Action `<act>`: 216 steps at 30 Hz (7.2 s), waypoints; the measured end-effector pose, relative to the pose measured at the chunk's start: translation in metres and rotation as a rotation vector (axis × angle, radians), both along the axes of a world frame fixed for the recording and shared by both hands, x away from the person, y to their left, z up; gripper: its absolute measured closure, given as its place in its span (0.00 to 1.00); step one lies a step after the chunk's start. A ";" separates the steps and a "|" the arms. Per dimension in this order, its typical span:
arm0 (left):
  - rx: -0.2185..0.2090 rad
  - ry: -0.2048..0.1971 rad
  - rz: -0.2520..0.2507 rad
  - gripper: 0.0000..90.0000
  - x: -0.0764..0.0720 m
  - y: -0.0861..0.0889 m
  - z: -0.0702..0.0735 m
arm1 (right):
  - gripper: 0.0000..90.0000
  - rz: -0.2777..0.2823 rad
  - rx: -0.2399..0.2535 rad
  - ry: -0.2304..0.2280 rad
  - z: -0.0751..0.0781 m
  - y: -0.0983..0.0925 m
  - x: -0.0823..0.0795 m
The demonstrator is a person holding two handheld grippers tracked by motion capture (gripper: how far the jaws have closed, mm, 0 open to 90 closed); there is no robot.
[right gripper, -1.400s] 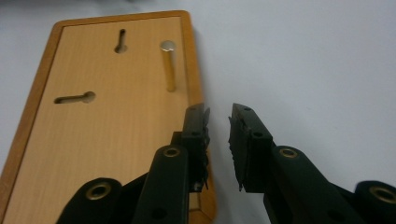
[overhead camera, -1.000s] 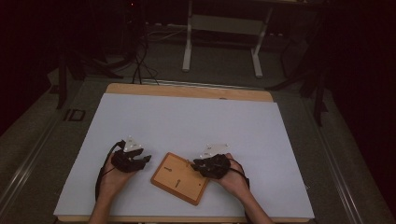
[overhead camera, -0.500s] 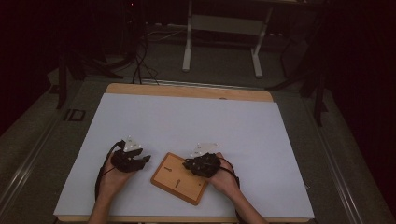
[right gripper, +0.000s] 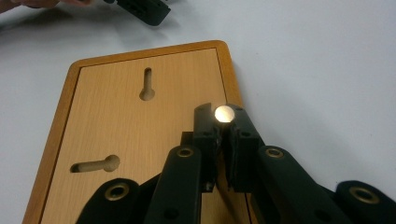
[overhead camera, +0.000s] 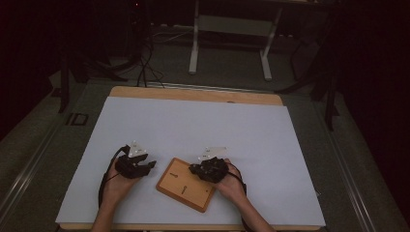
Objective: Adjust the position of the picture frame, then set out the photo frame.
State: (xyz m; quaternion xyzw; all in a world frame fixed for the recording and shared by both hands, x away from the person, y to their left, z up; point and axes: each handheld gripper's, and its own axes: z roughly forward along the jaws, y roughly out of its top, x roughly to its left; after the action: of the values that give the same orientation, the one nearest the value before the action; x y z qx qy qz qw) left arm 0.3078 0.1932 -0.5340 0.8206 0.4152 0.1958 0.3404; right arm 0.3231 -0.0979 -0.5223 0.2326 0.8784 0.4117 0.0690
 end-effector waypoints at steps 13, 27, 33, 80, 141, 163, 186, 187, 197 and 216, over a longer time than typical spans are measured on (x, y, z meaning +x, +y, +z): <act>0.002 0.002 -0.023 0.60 -0.001 -0.005 0.000 | 0.94 -0.008 0.044 0.018 0.004 -0.008 0.004; -0.031 0.011 -0.103 0.72 -0.005 -0.017 0.001 | 0.94 -0.022 0.074 0.013 0.014 -0.015 0.012; -0.048 0.012 -0.147 0.88 -0.006 -0.019 0.003 | 0.94 -0.021 0.070 0.015 0.018 -0.020 0.018; -0.025 0.015 -0.271 0.92 -0.013 -0.059 0.001 | 0.94 -0.129 -0.001 0.041 0.011 -0.021 0.059; -0.104 -0.021 -0.222 0.70 -0.010 -0.050 0.008 | 0.59 -0.146 -0.005 -0.024 0.017 -0.049 0.043; -0.139 -0.024 -0.267 0.68 0.009 -0.067 0.019 | 0.57 -0.183 -0.004 -0.032 0.012 -0.093 0.016; -0.161 -0.017 -0.310 0.59 0.043 -0.111 0.023 | 0.56 -0.207 -0.042 -0.056 0.000 -0.115 0.003; -0.160 -0.013 -0.316 0.59 0.044 -0.113 0.023 | 0.56 -0.208 -0.039 -0.056 -0.001 -0.115 0.003; -0.162 0.004 -0.319 0.72 0.059 -0.128 0.019 | 0.56 -0.209 -0.033 -0.058 -0.001 -0.116 0.002; -0.187 0.028 -0.334 0.92 0.071 -0.140 0.014 | 0.56 -0.198 -0.027 -0.063 -0.001 -0.115 -0.001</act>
State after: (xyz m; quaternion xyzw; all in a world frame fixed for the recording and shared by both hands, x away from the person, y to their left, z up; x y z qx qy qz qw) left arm 0.3783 0.0537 -0.5204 0.8455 0.2942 0.0854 0.4373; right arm 0.3223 -0.2128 -0.5231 0.3043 0.8540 0.3980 0.1401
